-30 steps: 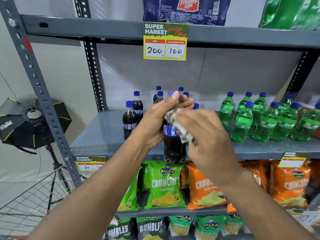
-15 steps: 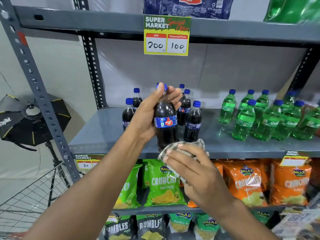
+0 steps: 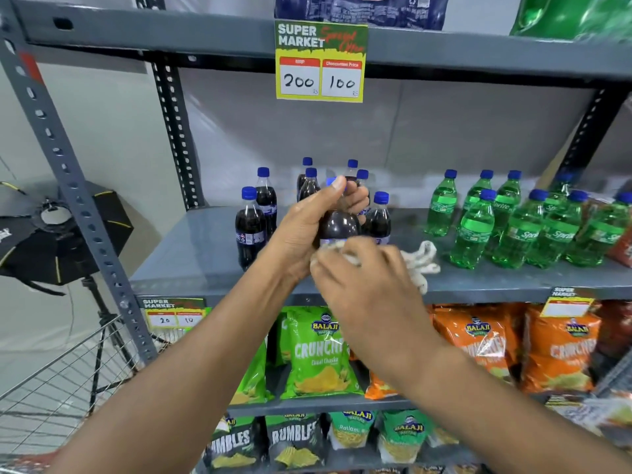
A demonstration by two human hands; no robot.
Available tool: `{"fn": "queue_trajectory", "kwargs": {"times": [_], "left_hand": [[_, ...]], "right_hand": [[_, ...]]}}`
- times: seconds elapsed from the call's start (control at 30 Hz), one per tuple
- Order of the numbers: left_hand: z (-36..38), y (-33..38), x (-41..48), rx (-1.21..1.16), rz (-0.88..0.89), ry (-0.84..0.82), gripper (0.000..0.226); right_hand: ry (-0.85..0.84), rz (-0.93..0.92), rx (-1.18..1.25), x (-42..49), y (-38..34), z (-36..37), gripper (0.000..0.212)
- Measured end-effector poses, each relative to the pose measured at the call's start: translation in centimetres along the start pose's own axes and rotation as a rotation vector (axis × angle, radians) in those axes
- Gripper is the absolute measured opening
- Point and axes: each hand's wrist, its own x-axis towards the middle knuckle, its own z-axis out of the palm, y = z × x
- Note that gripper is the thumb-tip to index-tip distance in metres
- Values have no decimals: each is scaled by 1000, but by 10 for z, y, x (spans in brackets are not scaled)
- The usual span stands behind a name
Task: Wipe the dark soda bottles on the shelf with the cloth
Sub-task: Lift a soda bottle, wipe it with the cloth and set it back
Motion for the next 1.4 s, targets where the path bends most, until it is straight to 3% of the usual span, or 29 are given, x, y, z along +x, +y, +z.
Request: {"fn": "queue_trajectory", "kwargs": {"times": [0.17, 0.47, 0.63, 0.73, 0.83, 1.0, 1.13, 1.27, 1.4], "left_hand": [[0, 3, -5, 82, 39, -40, 19], [2, -5, -10, 145, 7, -36, 19], [-1, -2, -10, 168, 33, -38, 15], [-4, -2, -11, 193, 47, -55, 14], [-6, -3, -11, 144, 50, -42, 19], [-8, -5, -11, 25, 73, -54, 21], [-8, -7, -11, -12, 100, -43, 22], [-9, -2, -11, -50, 138, -2, 24], [-12, 3, -12, -11, 160, -2, 24]], "right_hand": [[-175, -101, -46, -27, -24, 14, 33], [23, 74, -47, 14, -7, -16, 31], [-145, -134, -84, -22, -29, 9, 22], [-172, -188, -44, -35, -27, 13, 34], [-30, -85, 73, -27, -14, 7, 39], [290, 271, 499, 1, 23, 10, 50], [340, 515, 799, -1, 28, 19, 49], [329, 526, 869, -35, 15, 32, 53], [262, 442, 816, -70, 0, 46, 70]]}}
